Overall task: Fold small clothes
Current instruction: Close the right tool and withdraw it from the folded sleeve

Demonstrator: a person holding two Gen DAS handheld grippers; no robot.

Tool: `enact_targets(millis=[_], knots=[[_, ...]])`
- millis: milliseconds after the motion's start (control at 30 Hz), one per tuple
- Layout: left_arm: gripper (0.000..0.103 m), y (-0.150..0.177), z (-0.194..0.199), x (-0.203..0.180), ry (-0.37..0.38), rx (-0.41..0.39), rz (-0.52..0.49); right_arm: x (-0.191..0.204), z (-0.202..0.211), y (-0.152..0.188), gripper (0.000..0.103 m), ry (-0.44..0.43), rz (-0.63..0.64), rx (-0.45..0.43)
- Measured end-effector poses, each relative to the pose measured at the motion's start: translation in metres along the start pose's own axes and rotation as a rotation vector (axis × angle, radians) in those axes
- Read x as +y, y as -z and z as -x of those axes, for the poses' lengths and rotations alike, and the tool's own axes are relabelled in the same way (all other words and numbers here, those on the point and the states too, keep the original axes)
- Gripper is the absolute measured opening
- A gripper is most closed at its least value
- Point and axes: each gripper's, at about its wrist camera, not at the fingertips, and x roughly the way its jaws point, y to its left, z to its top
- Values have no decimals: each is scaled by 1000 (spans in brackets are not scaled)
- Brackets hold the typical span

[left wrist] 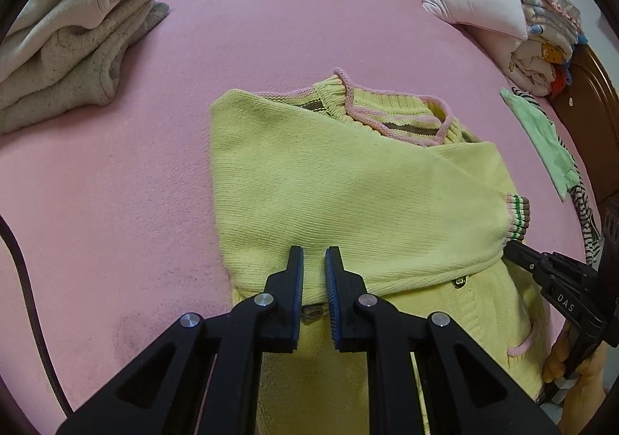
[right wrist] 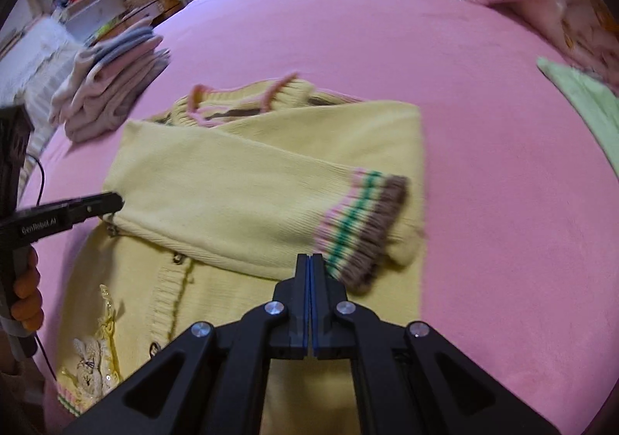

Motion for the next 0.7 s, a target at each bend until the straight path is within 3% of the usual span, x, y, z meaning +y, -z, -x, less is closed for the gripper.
enact_targets(millis=[167,333,467,600,700], knots=[[11,1,-1,-4,-12,-3,-3,-13,2,2,0,74,-28,1],[12,3,6,-17,-68,-18,-40,-19,6,7,0,63,-64,1],[22,6,19,-30,-104,-50,-59,-11,19,9,0,58,-70,-27],[47,13,48,-40,-113,-107,-57,1,39,12,0,47,-68,-61],[51,20,77,-47,-118,-174,-61,12,60,13,0,46,-59,-97]])
